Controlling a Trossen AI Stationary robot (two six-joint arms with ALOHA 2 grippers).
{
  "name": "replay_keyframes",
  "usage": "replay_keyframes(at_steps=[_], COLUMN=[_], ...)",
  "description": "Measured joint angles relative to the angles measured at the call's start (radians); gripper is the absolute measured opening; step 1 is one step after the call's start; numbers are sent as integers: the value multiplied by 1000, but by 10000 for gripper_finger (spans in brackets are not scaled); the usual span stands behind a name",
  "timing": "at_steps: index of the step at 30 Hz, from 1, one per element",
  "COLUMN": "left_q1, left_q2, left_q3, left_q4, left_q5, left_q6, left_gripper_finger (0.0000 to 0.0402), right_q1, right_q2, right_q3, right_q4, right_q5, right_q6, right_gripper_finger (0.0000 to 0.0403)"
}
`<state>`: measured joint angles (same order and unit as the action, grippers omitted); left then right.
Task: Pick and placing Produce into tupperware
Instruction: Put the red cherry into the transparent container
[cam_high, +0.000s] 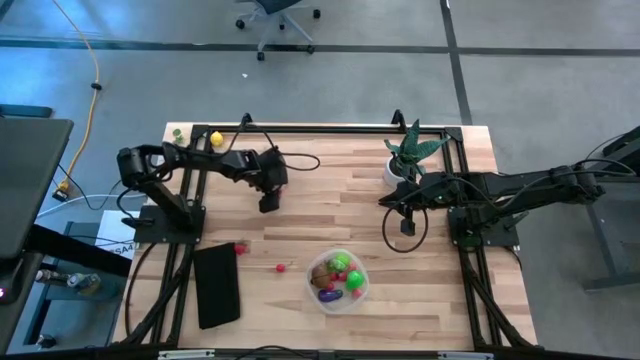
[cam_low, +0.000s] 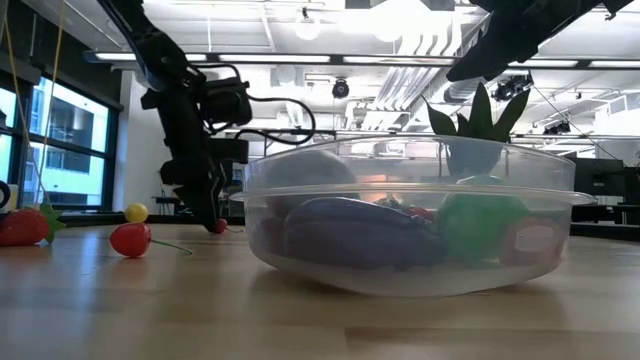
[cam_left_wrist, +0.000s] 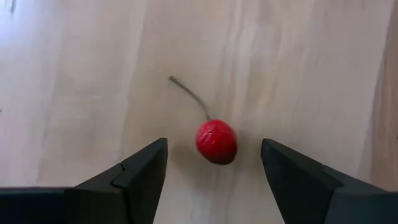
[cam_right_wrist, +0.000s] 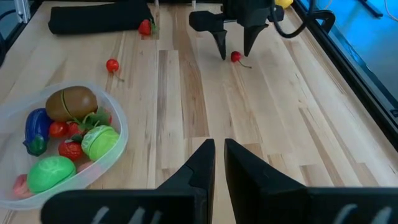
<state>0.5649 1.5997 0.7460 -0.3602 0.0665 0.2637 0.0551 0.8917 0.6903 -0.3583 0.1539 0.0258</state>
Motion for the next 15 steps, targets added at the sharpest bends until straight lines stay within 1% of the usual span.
replay_keyframes(at_steps=[9, 15], left_q1=[-17, -15], left_q2=[0, 0], left_q3=[0, 0], left_q4=[21, 20], left_q5=[-25, -26], left_q6=[2, -6], left_gripper_finger=[179, 150], right_q1=[0, 0], right_q2=[0, 0], right_q3=[0, 0], right_q4=[0, 0], right_q5=[0, 0], right_q6=[0, 0], right_gripper_finger=[26, 26])
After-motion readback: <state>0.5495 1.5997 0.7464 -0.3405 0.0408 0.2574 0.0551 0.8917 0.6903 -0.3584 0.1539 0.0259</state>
